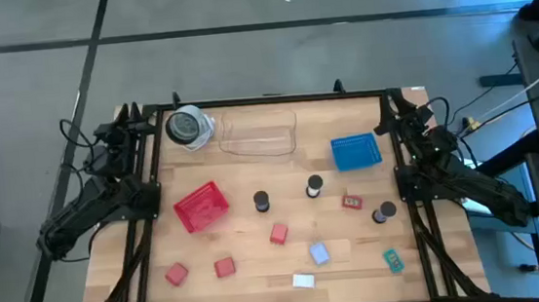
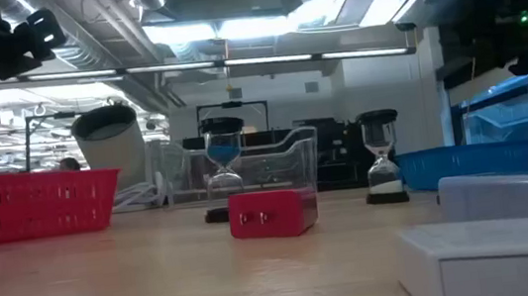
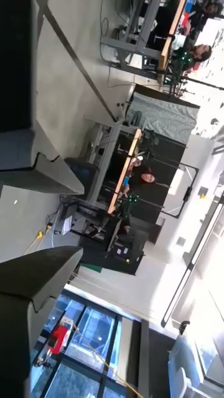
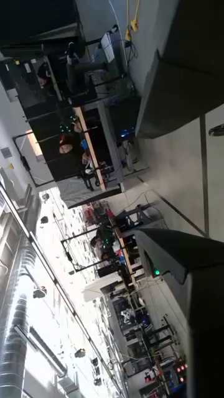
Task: Pick & Place Office items
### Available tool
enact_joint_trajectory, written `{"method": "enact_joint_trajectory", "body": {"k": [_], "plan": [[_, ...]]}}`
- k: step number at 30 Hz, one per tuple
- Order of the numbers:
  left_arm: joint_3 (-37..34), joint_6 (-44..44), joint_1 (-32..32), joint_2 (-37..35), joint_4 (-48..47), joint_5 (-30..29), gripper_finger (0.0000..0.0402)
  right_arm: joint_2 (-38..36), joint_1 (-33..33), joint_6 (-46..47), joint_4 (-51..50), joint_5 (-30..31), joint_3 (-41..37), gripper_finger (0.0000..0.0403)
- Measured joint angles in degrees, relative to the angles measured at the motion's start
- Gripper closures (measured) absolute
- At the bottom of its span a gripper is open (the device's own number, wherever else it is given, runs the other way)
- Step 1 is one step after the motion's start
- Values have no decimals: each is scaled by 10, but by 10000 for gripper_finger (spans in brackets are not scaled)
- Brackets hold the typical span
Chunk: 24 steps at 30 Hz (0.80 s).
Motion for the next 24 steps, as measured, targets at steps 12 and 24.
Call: {"method": "enact_joint_trajectory", "body": {"k": [12,24], "plan": [[0,0,0,0,0,0,258,0,0,0,0,0,0,150],[0,0,0,0,0,0,258,0,-9,0,0,0,0,150]]}}
